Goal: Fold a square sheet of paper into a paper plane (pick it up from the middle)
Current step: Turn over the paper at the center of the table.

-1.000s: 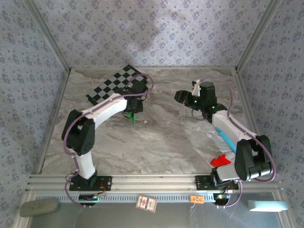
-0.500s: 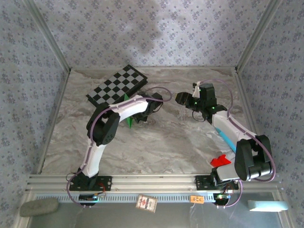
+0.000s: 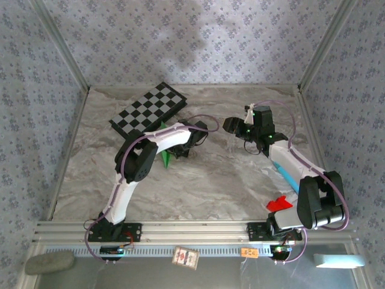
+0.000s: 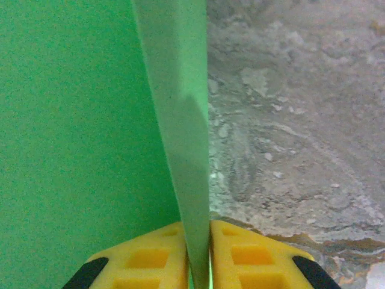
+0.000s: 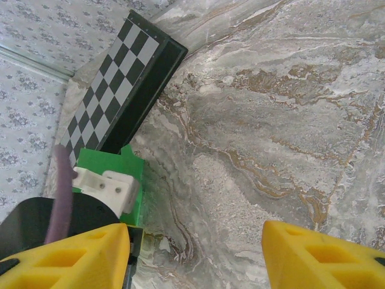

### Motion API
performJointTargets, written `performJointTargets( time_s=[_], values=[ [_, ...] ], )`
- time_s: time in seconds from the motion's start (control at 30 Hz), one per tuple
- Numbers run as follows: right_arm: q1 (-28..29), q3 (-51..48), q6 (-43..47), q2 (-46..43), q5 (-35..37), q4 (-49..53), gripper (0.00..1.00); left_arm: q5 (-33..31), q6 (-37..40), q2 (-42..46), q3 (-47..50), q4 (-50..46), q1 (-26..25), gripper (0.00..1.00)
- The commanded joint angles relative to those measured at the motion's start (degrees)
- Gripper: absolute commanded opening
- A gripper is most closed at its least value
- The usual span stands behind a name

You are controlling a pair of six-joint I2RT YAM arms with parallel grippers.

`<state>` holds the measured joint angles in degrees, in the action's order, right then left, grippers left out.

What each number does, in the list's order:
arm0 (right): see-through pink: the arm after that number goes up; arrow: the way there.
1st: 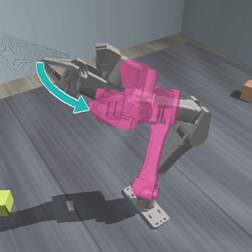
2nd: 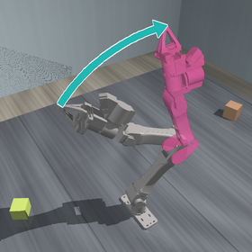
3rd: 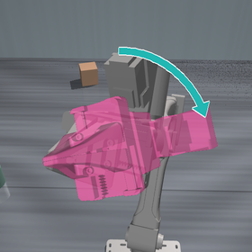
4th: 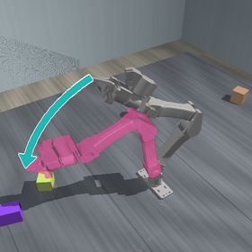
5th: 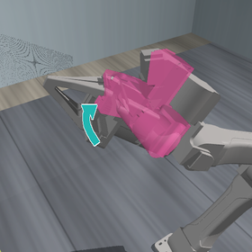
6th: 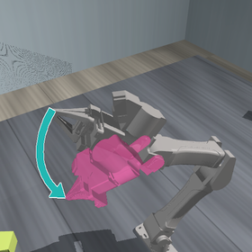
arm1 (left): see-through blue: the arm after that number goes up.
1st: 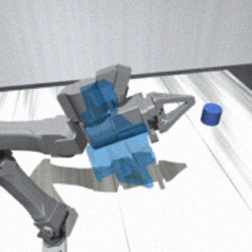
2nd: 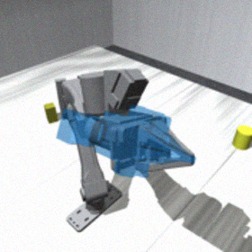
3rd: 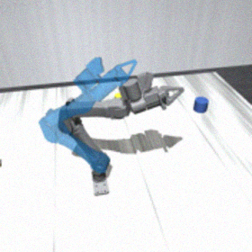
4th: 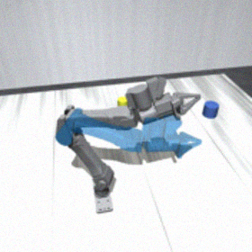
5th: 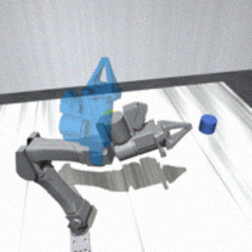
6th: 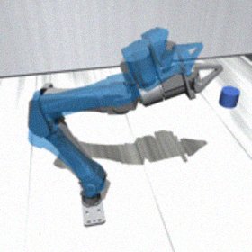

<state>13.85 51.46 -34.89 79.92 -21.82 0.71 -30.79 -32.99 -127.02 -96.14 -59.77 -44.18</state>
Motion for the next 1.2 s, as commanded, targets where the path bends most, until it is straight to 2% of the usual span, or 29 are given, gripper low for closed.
performJointTargets(
  time_s=[0.0, 0.27, 0.6, 0.77, 0.97, 1.07, 1.17],
  values=[
    [-0.4, -0.2, -0.1, 0.3, -0.1, 0.7, 0.62, 1.9, 0.3, -1.4, -2.0, -0.2, -0.6, 0.17],
    [-0.4, 0.0, -0.4, 0.9, -0.5, 0.6, 0.62, 3.7, -0.2, -2.0, -4.0, -1.2, -1.9, 0.2],
    [-0.8, -0.3, -1.7, 0.8, 0.6, 0.6, 0.61, 11.6, -4.2, 2.5, -4.3, -0.4, -2.8, 0.34],
    [-1.8, -1.3, -3.3, 0.4, 1.4, -0.1, 0.61, 20.7, -6.6, 7.0, -1.9, 5.8, -3.0, 0.42],
    [-1.8, -0.3, -1.9, 1.2, 1.6, 2.0, 0.61, 21.7, -8.0, 13.3, -0.9, 6.9, -2.9, 0.48],
    [0.5, 2.7, 1.7, 2.9, 3.2, 7.1, 0.6, 22.9, -8.8, 18.3, 2.2, 9.3, -2.0, 0.51],
    [5.2, 6.4, 5.9, 5.2, 6.0, 12.0, 0.59, 25.0, -10.7, 24.4, 7.8, 12.6, 0.6, 0.52]
  ],
)
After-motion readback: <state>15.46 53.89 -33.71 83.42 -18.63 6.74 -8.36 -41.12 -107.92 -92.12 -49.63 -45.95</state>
